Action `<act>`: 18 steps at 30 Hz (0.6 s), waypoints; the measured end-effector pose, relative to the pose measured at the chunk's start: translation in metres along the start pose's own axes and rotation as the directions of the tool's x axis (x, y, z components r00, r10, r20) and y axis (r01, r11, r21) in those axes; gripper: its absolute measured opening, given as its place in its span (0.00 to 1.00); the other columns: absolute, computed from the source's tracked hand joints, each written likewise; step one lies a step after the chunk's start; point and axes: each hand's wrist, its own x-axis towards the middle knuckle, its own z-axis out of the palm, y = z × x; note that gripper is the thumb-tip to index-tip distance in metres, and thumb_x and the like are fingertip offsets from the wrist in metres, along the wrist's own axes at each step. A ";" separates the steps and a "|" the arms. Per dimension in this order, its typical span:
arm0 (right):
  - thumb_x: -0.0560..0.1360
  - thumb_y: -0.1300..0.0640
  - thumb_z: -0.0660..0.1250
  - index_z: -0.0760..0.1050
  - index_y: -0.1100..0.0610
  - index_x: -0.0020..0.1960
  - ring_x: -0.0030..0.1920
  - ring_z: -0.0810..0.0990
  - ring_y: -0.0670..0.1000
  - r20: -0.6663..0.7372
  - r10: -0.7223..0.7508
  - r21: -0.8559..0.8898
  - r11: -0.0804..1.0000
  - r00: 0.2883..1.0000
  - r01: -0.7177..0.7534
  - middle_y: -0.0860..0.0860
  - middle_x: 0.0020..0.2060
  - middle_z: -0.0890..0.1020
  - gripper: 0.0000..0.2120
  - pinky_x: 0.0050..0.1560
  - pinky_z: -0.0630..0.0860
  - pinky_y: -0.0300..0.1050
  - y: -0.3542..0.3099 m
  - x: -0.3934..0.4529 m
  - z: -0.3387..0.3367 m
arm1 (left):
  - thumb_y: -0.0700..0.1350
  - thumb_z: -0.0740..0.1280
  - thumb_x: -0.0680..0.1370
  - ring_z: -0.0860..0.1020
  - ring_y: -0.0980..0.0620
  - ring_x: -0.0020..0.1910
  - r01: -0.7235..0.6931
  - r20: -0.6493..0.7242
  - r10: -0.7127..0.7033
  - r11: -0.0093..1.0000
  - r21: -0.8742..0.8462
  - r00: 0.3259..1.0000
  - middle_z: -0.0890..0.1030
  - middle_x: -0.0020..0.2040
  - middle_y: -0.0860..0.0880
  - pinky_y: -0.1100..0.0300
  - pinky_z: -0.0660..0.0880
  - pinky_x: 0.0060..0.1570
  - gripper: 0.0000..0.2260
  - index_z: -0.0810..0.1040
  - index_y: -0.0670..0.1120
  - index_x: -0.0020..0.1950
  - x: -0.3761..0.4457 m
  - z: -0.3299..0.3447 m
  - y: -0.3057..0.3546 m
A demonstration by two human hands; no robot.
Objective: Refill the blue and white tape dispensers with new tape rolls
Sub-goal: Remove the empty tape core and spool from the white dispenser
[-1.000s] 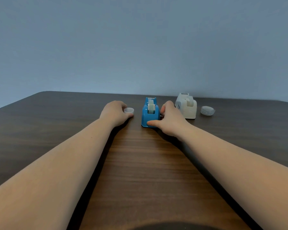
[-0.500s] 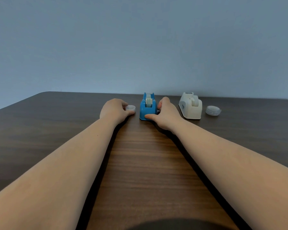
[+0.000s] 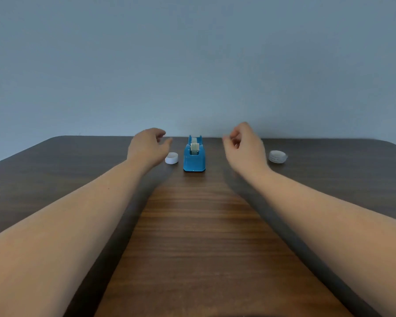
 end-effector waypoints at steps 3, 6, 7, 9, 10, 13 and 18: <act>0.76 0.53 0.61 0.67 0.56 0.45 0.44 0.76 0.57 -0.067 0.061 -0.034 0.997 0.996 -0.063 0.54 0.42 0.78 0.07 0.45 0.71 0.49 0.017 0.023 -0.020 | 0.51 0.62 0.78 0.72 0.49 0.67 -0.090 -0.015 0.089 0.990 -0.105 0.996 0.74 0.69 0.48 0.54 0.67 0.66 0.19 0.71 0.48 0.69 -0.006 -0.004 0.029; 0.77 0.50 0.60 0.66 0.57 0.47 0.49 0.76 0.58 -0.014 0.222 -0.035 0.974 0.975 -0.222 0.56 0.45 0.77 0.09 0.46 0.70 0.49 0.039 0.041 -0.032 | 0.53 0.61 0.79 0.69 0.48 0.70 -0.195 0.065 0.205 0.972 -0.129 0.977 0.70 0.72 0.49 0.53 0.65 0.69 0.22 0.67 0.48 0.72 -0.013 0.005 0.062; 0.78 0.49 0.58 0.66 0.57 0.47 0.49 0.75 0.58 0.012 0.270 -0.034 0.962 0.963 -0.270 0.55 0.45 0.76 0.11 0.45 0.68 0.47 0.044 0.046 -0.035 | 0.53 0.61 0.79 0.68 0.48 0.71 -0.223 0.110 0.236 0.967 -0.125 0.965 0.68 0.74 0.50 0.53 0.64 0.69 0.23 0.66 0.47 0.73 -0.014 0.011 0.072; 0.79 0.46 0.54 0.67 0.58 0.48 0.50 0.74 0.57 0.075 0.341 -0.039 0.940 0.937 -0.338 0.55 0.43 0.74 0.15 0.45 0.64 0.45 0.051 0.054 -0.039 | 0.54 0.60 0.79 0.65 0.48 0.73 -0.257 0.210 0.276 0.960 -0.116 0.938 0.64 0.76 0.50 0.55 0.61 0.71 0.26 0.62 0.47 0.74 -0.019 0.026 0.092; 0.80 0.44 0.51 0.69 0.58 0.50 0.53 0.74 0.57 0.118 0.369 -0.039 0.929 0.922 -0.367 0.56 0.44 0.75 0.18 0.46 0.65 0.46 0.053 0.058 -0.040 | 0.54 0.60 0.79 0.63 0.49 0.74 -0.269 0.260 0.288 0.957 -0.106 0.922 0.62 0.76 0.50 0.57 0.58 0.71 0.27 0.60 0.46 0.75 -0.021 0.034 0.101; 0.79 0.38 0.45 0.66 0.62 0.69 0.69 0.67 0.58 0.281 0.459 -0.025 0.882 0.843 -0.471 0.59 0.67 0.72 0.33 0.65 0.63 0.50 0.064 0.072 -0.037 | 0.56 0.61 0.78 0.61 0.48 0.74 -0.273 0.389 0.284 0.958 -0.083 0.876 0.62 0.76 0.47 0.59 0.59 0.68 0.31 0.58 0.43 0.75 -0.030 0.058 0.122; 0.67 0.25 0.47 0.70 0.57 0.64 0.51 0.75 0.53 0.432 0.526 0.135 0.766 0.733 -0.629 0.51 0.50 0.77 0.43 0.58 0.70 0.46 0.081 0.092 -0.021 | 0.54 0.64 0.77 0.72 0.47 0.65 -0.164 0.470 0.208 0.977 -0.132 0.858 0.73 0.67 0.46 0.60 0.66 0.53 0.24 0.67 0.44 0.68 -0.034 0.090 0.135</act>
